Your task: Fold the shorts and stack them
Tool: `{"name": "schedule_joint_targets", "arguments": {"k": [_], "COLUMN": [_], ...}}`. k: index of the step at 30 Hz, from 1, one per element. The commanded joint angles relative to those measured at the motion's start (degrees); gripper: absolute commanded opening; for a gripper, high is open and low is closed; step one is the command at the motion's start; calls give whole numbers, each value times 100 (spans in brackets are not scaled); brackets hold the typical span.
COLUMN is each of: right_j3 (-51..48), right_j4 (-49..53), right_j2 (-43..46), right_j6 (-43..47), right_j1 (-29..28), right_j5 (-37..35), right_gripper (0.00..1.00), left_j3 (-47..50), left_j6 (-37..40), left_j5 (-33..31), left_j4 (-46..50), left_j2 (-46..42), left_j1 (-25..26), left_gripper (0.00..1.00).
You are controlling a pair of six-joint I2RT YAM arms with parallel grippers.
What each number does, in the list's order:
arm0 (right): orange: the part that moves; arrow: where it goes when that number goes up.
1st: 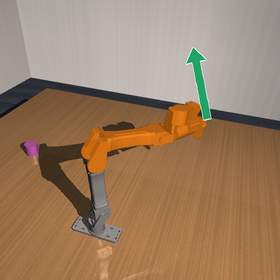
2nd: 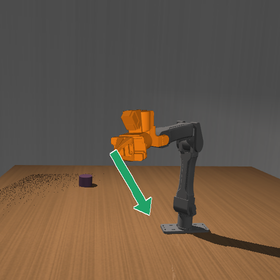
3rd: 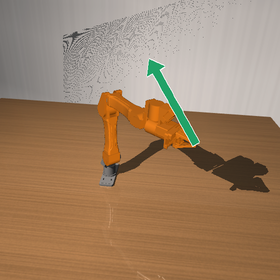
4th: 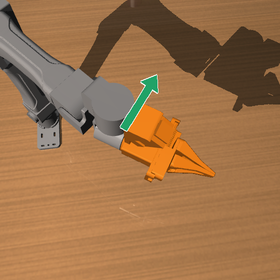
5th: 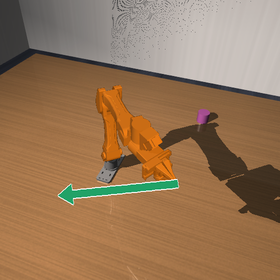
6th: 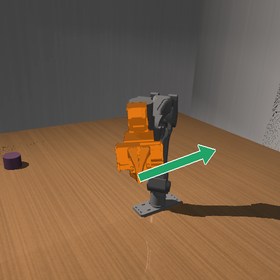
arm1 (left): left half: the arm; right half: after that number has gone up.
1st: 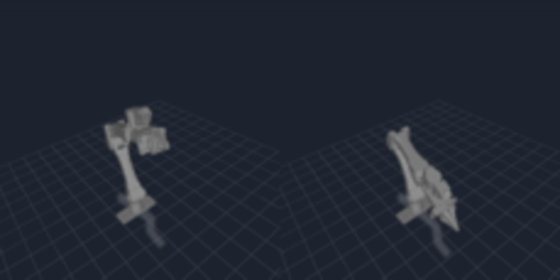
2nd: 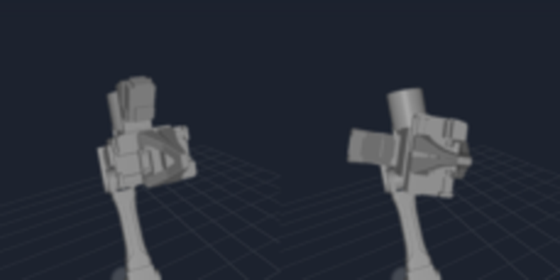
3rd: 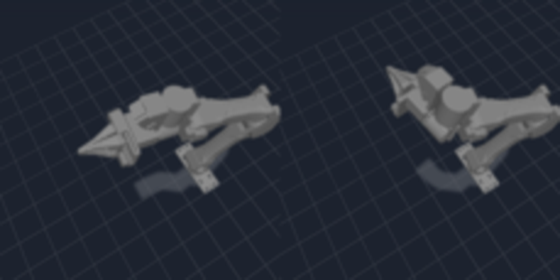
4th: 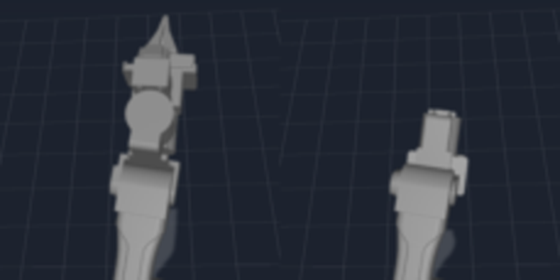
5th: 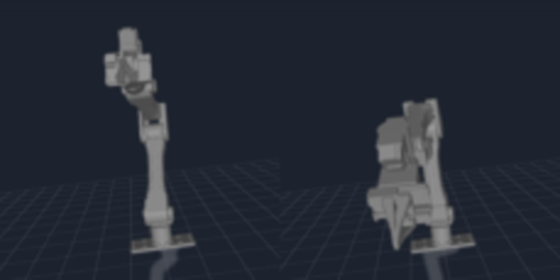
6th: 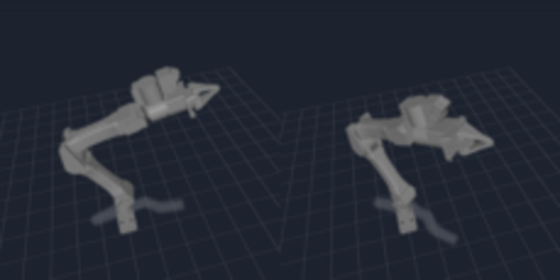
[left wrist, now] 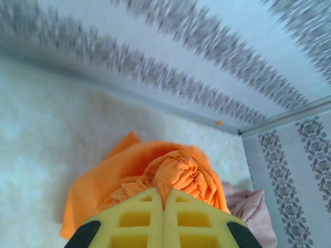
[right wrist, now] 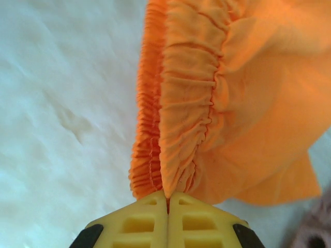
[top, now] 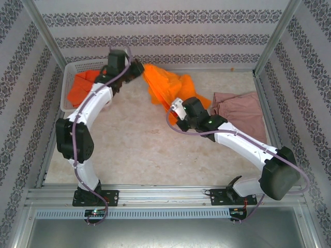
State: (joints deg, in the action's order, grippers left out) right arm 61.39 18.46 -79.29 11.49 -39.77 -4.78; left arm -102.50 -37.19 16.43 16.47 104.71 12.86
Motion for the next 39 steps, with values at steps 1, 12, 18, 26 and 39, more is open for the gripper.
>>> {"name": "schedule_joint_targets", "arguments": {"k": [1,12,18,26,39], "right_j3": [580,2090,669,-1975,-2599], "right_j4": [129,-1789,-2800,-1417,350], "right_j2": [-348,-864,191,1710,3272], "right_j6": [-463,-2385,-3356,-5549,-5523], "right_j1": [-504,-1479,-1238,470,2143], "right_j5": [757,3049,2593,2113,1235], "right_gripper": [0,0,0,0,77], "left_j3": [-1164,-4418,-4451,-4471,-5105], "left_j6": [1206,2327,2768,2792,2541], "left_j5": [-1203,-1984,-1593,-1082,-1054], "left_j4": [1012,1559,923,627,1299], "left_j2": [-167,258,569,2250,2825], "left_j1": [-144,-116,576,1699,2150], "left_gripper": [0,0,0,0,100]}}
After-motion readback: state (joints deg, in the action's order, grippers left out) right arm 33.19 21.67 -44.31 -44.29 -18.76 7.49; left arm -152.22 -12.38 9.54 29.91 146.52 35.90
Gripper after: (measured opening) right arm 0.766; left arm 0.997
